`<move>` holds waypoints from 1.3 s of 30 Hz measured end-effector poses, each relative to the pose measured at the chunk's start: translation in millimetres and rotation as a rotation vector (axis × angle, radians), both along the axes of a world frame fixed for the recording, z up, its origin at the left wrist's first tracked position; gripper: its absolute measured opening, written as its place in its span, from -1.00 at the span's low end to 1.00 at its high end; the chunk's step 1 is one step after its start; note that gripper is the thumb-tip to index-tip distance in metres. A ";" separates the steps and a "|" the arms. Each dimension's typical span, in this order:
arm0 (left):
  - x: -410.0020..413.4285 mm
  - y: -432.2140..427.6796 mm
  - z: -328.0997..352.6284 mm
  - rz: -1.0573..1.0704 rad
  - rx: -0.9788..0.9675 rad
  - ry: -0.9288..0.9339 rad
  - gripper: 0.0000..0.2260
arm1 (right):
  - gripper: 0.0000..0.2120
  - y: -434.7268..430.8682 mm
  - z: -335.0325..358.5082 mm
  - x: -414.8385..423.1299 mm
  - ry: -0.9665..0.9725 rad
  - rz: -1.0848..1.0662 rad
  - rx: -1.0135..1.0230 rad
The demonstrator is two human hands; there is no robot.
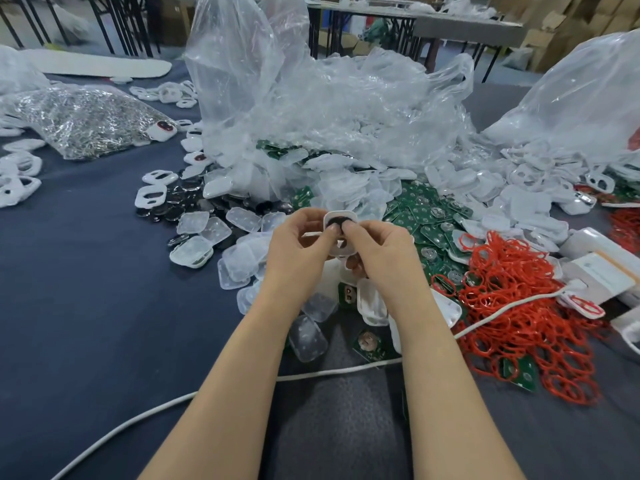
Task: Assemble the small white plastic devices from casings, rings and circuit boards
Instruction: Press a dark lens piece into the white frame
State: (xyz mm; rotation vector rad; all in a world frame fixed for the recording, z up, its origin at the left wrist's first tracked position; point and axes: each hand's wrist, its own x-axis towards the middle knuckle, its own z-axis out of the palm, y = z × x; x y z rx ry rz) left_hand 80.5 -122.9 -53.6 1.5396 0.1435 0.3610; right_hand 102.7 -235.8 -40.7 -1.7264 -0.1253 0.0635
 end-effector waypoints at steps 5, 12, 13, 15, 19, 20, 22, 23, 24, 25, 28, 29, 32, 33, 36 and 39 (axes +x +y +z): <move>-0.5 -0.6 -0.5 -0.015 -0.032 0.027 -0.83 | -0.78 -1.4 -1.4 -0.2 -0.069 -0.032 -0.117; 0.3 0.7 0.3 0.029 -0.076 0.013 -0.85 | -0.71 -1.9 -4.7 3.5 -0.121 -0.113 -0.085; 0.6 1.2 0.4 0.041 -0.102 0.020 -0.86 | -0.75 -2.8 -5.2 4.8 -0.127 -0.125 -0.068; 0.8 1.8 0.6 0.053 -0.157 0.042 -0.87 | -0.75 -4.5 -6.0 6.3 -0.137 -0.140 -0.058; 1.7 2.6 0.9 0.059 -0.250 0.073 -0.90 | -0.79 -5.0 -6.7 7.1 -0.148 -0.166 0.014; 2.0 3.1 0.9 0.065 -0.260 0.078 -0.91 | -0.81 -4.8 -6.6 6.6 -0.145 -0.165 0.032; 2.0 4.1 1.2 0.077 -0.271 0.077 -0.92 | -0.86 -4.2 -5.9 4.9 -0.129 -0.149 0.058; 1.9 4.8 1.5 0.080 -0.276 0.071 -0.92 | -0.86 -4.0 -4.9 4.1 -0.125 -0.142 0.059; 1.8 5.1 1.7 0.082 -0.277 0.062 -0.92 | -0.85 -3.7 -4.0 3.1 -0.125 -0.137 0.057; 1.7 5.2 2.3 0.083 -0.276 0.053 -0.92 | -0.84 -3.7 -3.1 2.4 -0.127 -0.135 0.060; 1.1 5.0 4.5 0.096 -0.271 0.031 -0.91 | -0.85 -4.2 -1.6 2.0 -0.157 -0.152 0.030; 1.1 4.8 5.1 0.102 -0.272 0.026 -0.90 | -0.86 -4.5 -1.1 2.1 -0.184 -0.159 -0.006; 0.6 4.1 5.9 0.121 -0.243 0.015 -0.92 | -0.90 -4.8 1.5 1.4 -0.223 -0.140 -0.014; 0.4 4.1 5.7 0.130 -0.216 0.008 -0.92 | -0.90 -4.9 2.4 1.0 -0.220 -0.127 -0.003; 0.0 4.1 4.6 0.160 -0.140 -0.019 -0.92 | -0.88 -3.9 3.5 -0.5 -0.191 -0.097 0.015; 0.1 4.0 3.6 0.192 -0.086 -0.034 -0.93 | -0.88 -2.4 3.9 -1.1 -0.161 -0.093 0.051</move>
